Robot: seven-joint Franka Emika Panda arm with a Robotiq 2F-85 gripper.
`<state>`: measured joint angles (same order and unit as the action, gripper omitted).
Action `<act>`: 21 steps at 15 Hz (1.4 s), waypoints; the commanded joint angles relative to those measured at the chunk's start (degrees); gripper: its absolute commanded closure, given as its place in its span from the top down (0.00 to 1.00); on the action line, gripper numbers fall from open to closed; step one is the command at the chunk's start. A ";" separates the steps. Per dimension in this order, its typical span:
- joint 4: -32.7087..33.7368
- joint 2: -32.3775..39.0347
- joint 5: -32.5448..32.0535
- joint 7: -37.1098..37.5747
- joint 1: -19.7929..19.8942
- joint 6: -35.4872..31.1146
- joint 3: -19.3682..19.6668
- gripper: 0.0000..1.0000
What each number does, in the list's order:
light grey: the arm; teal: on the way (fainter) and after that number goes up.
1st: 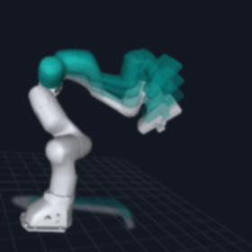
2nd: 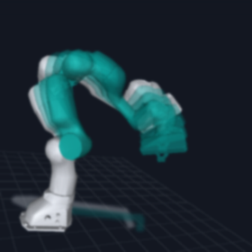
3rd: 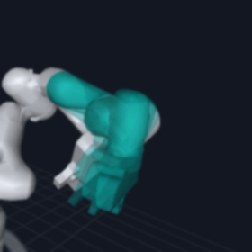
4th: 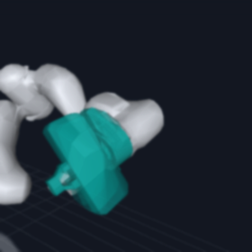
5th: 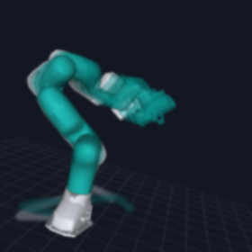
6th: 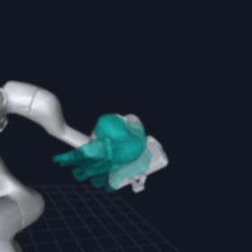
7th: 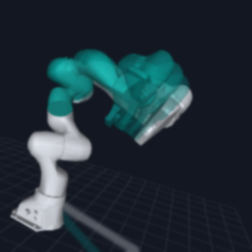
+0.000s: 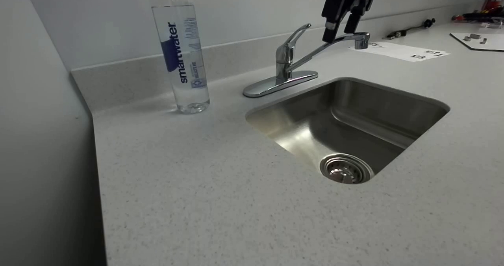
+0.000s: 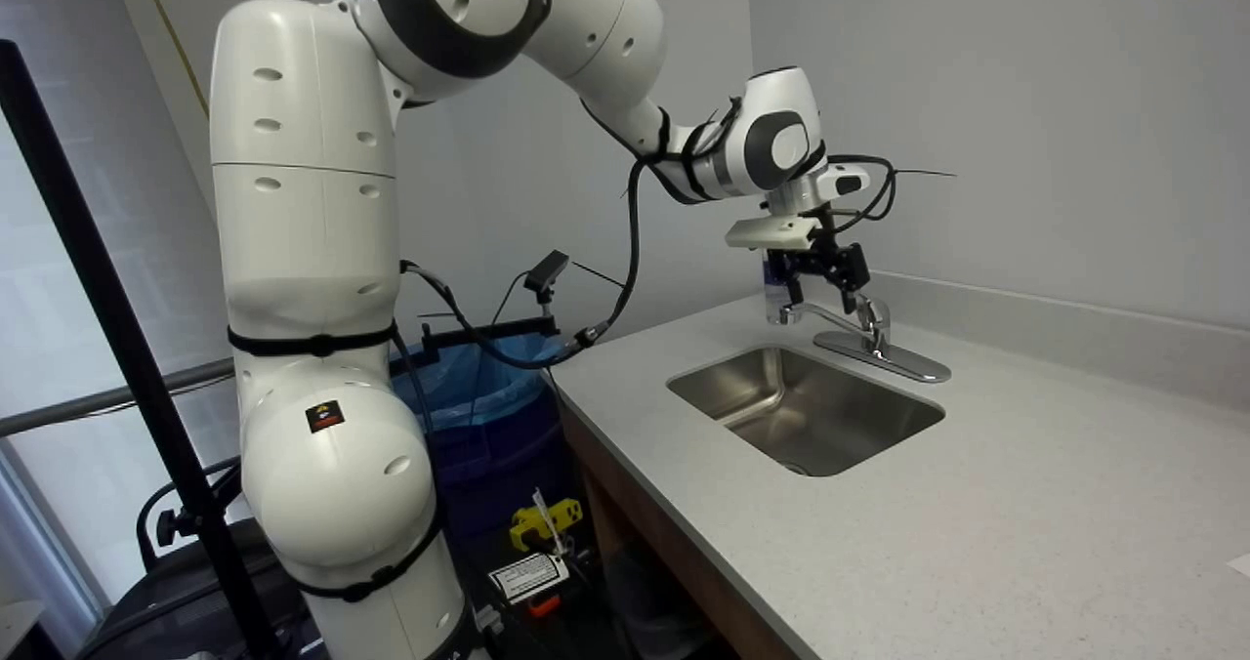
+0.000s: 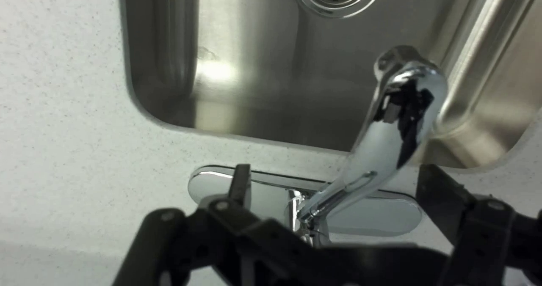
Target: Push the faucet to the center of the sink, push the faucet handle upwards
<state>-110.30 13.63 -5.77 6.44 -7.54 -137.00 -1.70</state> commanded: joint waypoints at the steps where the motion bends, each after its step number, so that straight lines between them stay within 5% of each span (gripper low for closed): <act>1: -0.21 -0.92 2.80 -3.11 0.53 -3.72 -2.39 1.00; 2: 0.20 -0.70 3.23 -3.17 0.47 -4.64 -2.78 1.00; 3: 0.73 -0.41 3.46 -2.83 0.39 -5.57 -3.04 0.75; 5: 1.96 0.30 3.71 -2.11 0.35 -6.08 -3.26 0.66; 13: 3.20 1.34 1.50 -0.24 0.22 -5.33 -1.66 0.03; 21: 4.40 3.65 1.10 -0.11 0.09 -7.15 -1.00 0.00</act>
<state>-107.70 15.66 -4.73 5.83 -7.51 -142.96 -2.20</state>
